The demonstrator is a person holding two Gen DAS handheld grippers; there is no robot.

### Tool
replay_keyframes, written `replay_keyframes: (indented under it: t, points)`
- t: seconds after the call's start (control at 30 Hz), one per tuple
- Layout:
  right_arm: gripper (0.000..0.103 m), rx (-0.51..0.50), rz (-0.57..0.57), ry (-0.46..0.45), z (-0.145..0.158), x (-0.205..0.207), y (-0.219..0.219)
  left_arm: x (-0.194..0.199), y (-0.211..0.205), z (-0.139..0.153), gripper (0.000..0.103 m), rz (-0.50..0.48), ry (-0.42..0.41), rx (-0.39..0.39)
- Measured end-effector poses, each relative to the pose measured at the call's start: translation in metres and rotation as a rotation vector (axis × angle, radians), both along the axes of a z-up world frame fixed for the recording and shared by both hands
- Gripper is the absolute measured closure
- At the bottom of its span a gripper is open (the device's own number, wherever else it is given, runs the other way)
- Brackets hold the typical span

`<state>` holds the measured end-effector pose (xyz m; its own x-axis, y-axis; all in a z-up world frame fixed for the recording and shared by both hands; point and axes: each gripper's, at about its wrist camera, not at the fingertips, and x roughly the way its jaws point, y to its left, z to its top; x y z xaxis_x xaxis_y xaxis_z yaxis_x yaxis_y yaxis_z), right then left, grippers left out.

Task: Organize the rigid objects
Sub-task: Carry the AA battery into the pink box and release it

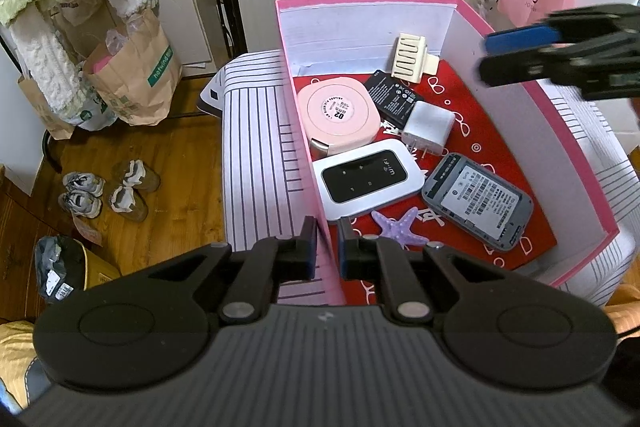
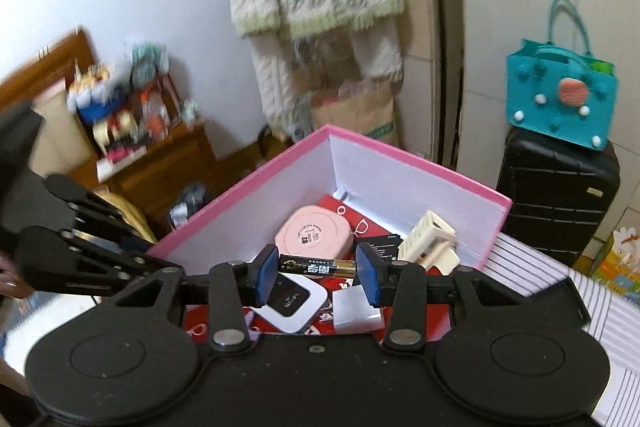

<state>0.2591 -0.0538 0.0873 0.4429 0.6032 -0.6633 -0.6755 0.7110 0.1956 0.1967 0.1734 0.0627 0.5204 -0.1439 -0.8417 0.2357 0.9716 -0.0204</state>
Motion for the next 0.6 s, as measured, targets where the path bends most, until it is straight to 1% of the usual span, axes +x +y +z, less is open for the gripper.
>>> replay_keyframes:
  t: [0.17,0.33,0.47,0.6]
  points:
    - [0.055,-0.064,0.034,0.061,-0.01,0.026,0.025,-0.001,0.002,0.0,0.093,0.001,-0.003,-0.005]
    - [0.055,-0.182,0.096,0.105,-0.031,0.038,0.053,-0.002,0.002,0.0,0.093,0.004,-0.002,-0.003]
    - [0.055,-0.274,0.16,0.084,-0.04,0.038,0.066,-0.004,0.0,0.001,0.093,0.017,-0.015,-0.003]
    - [0.055,-0.306,0.157,0.071,-0.045,0.044,0.073,-0.003,0.002,0.001,0.093,0.021,-0.016,-0.012]
